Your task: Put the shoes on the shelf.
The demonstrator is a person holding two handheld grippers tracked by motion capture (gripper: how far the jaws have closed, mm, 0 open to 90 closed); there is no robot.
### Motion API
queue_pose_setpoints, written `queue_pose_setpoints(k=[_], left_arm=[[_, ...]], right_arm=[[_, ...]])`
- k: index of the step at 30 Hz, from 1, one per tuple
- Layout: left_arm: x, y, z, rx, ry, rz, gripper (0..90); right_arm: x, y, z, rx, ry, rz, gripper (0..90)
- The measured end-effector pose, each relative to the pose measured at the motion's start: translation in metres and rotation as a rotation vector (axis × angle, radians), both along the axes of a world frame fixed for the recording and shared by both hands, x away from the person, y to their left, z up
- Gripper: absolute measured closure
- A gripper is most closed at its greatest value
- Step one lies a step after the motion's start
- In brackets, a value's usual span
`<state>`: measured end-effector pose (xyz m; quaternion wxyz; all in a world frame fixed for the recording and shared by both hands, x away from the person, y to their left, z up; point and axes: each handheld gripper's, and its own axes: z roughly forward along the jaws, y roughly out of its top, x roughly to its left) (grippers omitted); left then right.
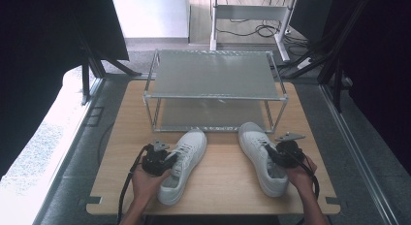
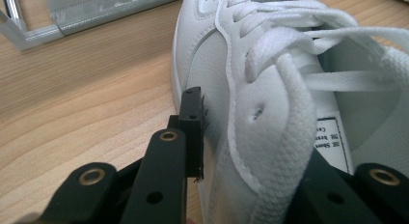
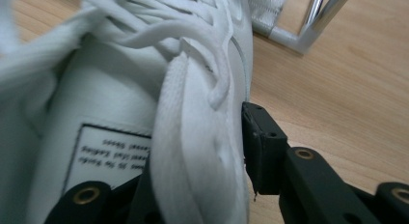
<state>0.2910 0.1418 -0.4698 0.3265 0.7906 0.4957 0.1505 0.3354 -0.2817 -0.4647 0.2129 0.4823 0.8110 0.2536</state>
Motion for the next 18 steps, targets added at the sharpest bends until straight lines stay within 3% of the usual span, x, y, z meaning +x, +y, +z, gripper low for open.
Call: queue_pose_setpoints(k=[4, 8, 12, 18], left_arm=[[0.0001, 0.0024, -0.0008, -0.021, 0.004, 0.005, 76.2], [-0.0006, 0.0025, -0.0011, -0.023, -0.004, 0.010, 77.9], [-0.0008, 0.0031, -0.0011, -0.025, -0.013, 0.014, 81.0], [-0.0003, 0.0075, -0.0003, -0.063, -0.016, 0.014, 82.7]], right_arm=[[0.0053, -0.0001, -0.0025, -0.005, 0.031, -0.019, 76.6], [0.0054, -0.0004, -0.0029, -0.008, 0.022, -0.045, 85.4], [0.0056, -0.0042, -0.0033, 0.021, 0.021, -0.058, 86.8], [0.0051, -0.0048, -0.0031, 0.034, 0.016, -0.062, 86.9]])
